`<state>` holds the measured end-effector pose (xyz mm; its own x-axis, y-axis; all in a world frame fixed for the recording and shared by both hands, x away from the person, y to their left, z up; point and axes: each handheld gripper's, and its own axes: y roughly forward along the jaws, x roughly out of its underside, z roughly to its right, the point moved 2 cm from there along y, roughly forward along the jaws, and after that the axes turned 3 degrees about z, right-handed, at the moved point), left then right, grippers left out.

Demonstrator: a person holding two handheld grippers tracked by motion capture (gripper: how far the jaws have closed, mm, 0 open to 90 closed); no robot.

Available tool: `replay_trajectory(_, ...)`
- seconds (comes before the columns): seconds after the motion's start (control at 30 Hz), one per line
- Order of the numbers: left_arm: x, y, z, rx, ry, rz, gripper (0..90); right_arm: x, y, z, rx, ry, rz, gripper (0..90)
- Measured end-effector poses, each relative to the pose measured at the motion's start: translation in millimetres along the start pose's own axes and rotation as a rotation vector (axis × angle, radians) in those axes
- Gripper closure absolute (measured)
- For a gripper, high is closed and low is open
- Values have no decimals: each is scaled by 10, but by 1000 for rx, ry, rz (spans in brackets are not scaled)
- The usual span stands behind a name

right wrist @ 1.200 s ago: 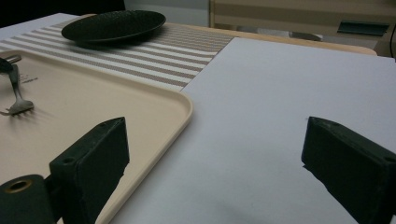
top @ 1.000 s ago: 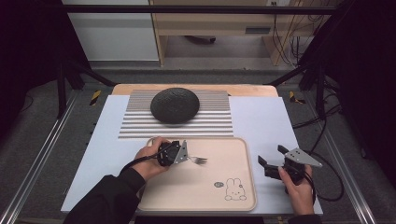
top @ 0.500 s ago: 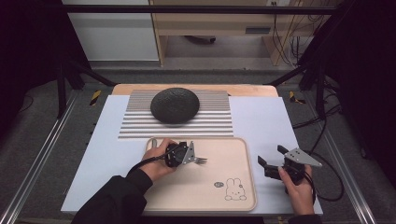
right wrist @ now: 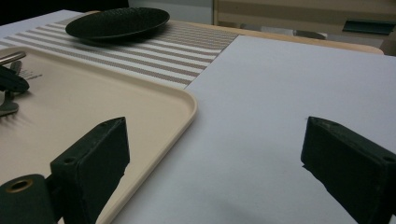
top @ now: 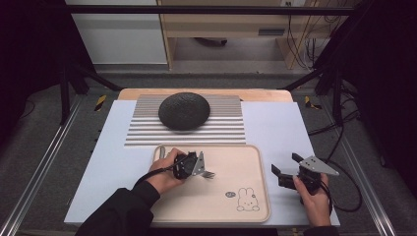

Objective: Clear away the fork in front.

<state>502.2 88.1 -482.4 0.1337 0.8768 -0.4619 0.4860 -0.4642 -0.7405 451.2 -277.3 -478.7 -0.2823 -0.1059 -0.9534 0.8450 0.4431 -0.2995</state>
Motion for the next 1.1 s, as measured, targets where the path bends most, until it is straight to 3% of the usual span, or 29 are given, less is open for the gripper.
replay_trajectory(0.6,157,-213,151,10,1,-19,900,1,3,-10,-4,0,-3,79)
replay_trajectory(1.1,344,-371,175,23,-22,-41,900,4,8,-15,-5,0,-7,78)
